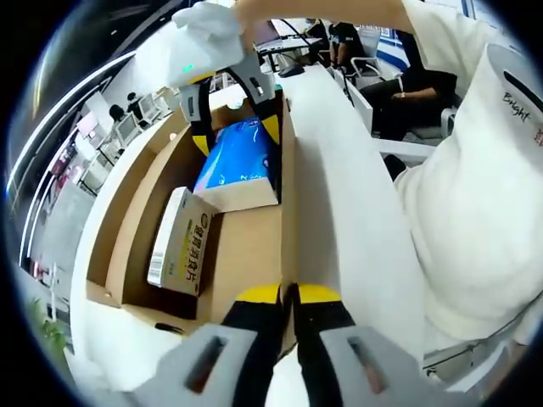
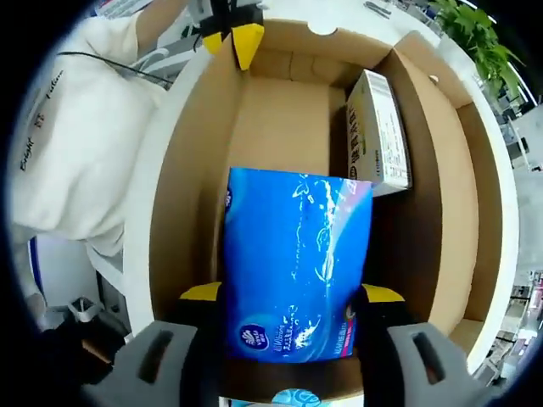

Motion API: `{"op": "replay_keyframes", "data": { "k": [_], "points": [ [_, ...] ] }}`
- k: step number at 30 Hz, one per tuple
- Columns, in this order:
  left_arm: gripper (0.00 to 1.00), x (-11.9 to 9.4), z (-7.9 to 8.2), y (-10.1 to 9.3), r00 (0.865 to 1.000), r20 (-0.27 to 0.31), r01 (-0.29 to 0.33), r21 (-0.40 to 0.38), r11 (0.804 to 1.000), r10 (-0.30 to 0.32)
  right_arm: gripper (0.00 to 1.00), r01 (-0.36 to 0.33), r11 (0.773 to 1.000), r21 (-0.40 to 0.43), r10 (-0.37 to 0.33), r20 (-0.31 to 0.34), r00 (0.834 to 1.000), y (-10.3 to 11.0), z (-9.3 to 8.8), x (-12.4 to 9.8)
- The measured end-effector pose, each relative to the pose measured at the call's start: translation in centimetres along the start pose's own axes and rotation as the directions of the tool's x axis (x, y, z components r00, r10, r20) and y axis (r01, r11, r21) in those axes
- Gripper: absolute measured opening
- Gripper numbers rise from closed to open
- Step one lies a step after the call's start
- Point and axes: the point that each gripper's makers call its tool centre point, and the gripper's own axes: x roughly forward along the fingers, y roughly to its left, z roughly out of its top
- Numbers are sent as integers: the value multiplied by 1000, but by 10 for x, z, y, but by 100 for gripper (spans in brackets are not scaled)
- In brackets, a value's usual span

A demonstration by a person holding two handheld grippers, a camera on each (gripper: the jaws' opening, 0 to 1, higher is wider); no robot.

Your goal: Operate the shoe box by opening the lid, removing the specified soft item, and placing it in the target area until the item is outside and the box remains undamaged.

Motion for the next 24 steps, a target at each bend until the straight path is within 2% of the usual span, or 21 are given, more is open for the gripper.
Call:
{"op": "replay_keyframes", "data": {
  "k": [4,5,6,11,14,16,17,18,19,23,24],
  "points": [
    [4,0,0,0,1000,-9,1,1,1000,-1,64,7,1000,2,-7,-16,1000,-1,3,-3],
    [4,0,0,0,1000,-8,1,2,1000,-1,64,-9,998,57,9,4,1000,1,7,-3],
    [4,0,0,0,1000,-7,1,2,1000,-1,64,-16,998,67,15,9,1000,1,9,-3],
    [4,0,0,0,1000,-6,-1,6,1000,1,66,-3,1000,22,3,6,1000,-2,19,-3],
    [4,0,0,0,1000,-8,-2,9,1000,2,70,0,999,36,-3,67,998,-4,40,1],
    [4,0,0,0,1000,-6,-2,9,1000,2,68,-13,1000,22,11,51,999,-2,43,7],
    [4,0,0,0,1000,-4,-3,10,1000,3,69,-27,1000,12,27,20,999,1,39,10],
    [4,-1,0,0,1000,-2,-5,12,1000,5,70,-5,1000,-19,4,-27,1000,-4,34,15],
    [4,0,0,0,1000,-1,-4,14,1000,4,70,-20,1000,4,20,-19,1000,-2,37,18],
    [4,0,0,0,1000,-4,-3,14,1000,3,71,-37,999,11,37,-35,999,-6,34,20],
    [4,0,0,-1,1000,-5,-2,14,1000,2,71,-47,999,16,48,-36,998,-13,32,22]
  ]
}}
